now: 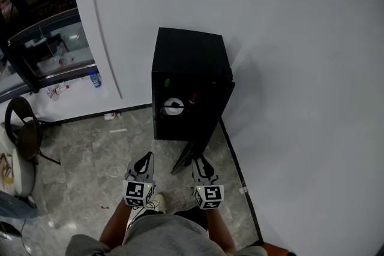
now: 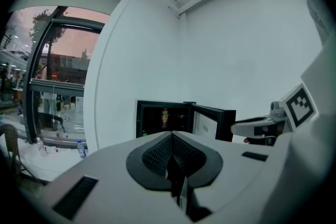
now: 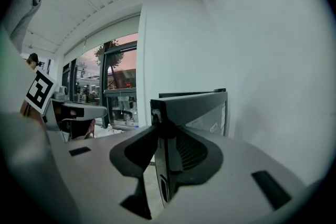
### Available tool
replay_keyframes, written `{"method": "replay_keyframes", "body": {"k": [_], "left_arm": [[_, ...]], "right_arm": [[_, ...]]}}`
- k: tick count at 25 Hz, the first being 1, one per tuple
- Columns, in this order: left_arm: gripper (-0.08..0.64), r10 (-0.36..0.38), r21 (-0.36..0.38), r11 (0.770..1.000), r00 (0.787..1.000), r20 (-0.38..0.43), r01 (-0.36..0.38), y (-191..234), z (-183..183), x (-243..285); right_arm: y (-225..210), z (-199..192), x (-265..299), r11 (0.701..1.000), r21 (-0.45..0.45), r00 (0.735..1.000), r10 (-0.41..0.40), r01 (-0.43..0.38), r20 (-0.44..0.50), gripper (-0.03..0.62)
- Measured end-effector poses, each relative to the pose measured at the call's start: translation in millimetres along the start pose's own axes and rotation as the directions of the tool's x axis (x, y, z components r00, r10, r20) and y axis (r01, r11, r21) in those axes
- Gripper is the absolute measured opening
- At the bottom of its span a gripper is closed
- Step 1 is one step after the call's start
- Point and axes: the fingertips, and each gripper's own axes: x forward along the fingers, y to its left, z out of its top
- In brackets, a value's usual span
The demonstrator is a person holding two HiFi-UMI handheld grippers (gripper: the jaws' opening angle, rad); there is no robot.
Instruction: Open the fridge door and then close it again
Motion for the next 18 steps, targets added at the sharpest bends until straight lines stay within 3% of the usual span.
{"method": "replay_keyframes", "body": {"k": [7, 18], "left_arm": [[0.005, -0.019, 0.008, 1.000, 1.000, 0.007, 0.019, 18, 2, -2], [0.005, 0.045, 0.009, 0.999, 0.999, 0.010, -0.045, 55, 3, -9]], "right_arm": [[14, 2, 16, 1.000, 0.006, 1.000, -0.019, 0.019, 0.000, 0.129], [33, 8, 47, 1.000, 0.004, 1.000, -0.010, 0.010, -0.009, 0.129]]}}
